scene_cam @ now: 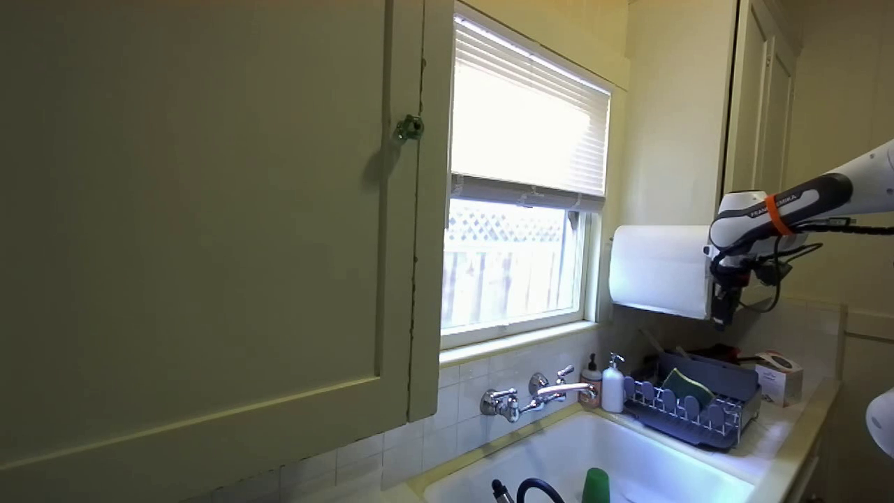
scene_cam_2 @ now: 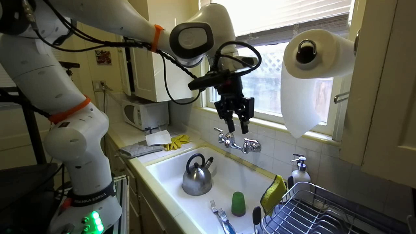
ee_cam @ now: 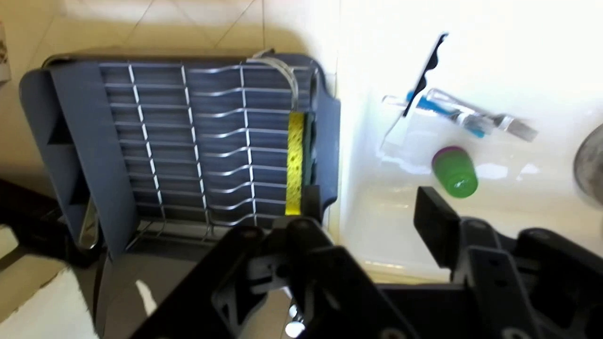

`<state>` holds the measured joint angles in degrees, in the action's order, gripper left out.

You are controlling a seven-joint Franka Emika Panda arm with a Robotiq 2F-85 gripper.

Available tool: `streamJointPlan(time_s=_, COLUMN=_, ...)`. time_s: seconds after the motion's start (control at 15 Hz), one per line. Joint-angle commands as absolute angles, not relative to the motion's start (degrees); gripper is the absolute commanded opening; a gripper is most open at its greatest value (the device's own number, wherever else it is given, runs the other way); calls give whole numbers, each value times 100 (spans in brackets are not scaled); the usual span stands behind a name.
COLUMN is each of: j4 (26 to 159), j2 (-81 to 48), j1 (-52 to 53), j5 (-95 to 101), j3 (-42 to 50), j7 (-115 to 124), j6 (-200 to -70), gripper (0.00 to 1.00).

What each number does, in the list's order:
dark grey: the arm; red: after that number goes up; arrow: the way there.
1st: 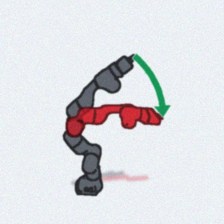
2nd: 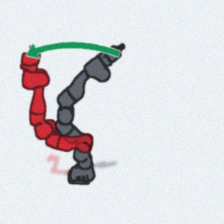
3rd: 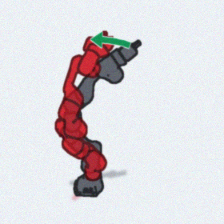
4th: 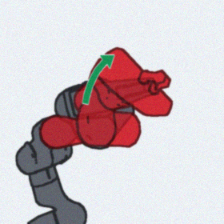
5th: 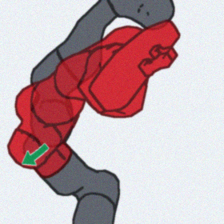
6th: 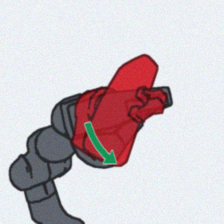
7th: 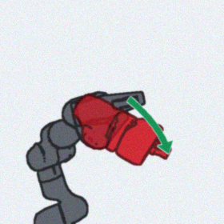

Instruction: Partially pull the paper towel roll

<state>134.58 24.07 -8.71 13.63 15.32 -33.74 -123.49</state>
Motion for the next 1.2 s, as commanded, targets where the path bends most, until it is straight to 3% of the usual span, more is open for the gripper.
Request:
streamJointPlan(time_s=0.0, j4=13043, j2=2491, j1=-903, j5=1344, j3=1372, j7=-3254, j6=-10768, gripper=88)
streamJointPlan(time_s=0.13, j4=12693, j2=2543, j1=-905, j5=1355, j3=1283, j7=-3048, j6=-9881, gripper=100)
streamJointPlan(time_s=0.47, j4=11557, j2=2798, j1=-798, j5=1298, j3=1163, j7=-2422, j6=-8686, gripper=100)
streamJointPlan(time_s=1.13, j4=11023, j2=2911, j1=-781, j5=1398, j3=1086, j7=-1535, j6=-9392, gripper=100)
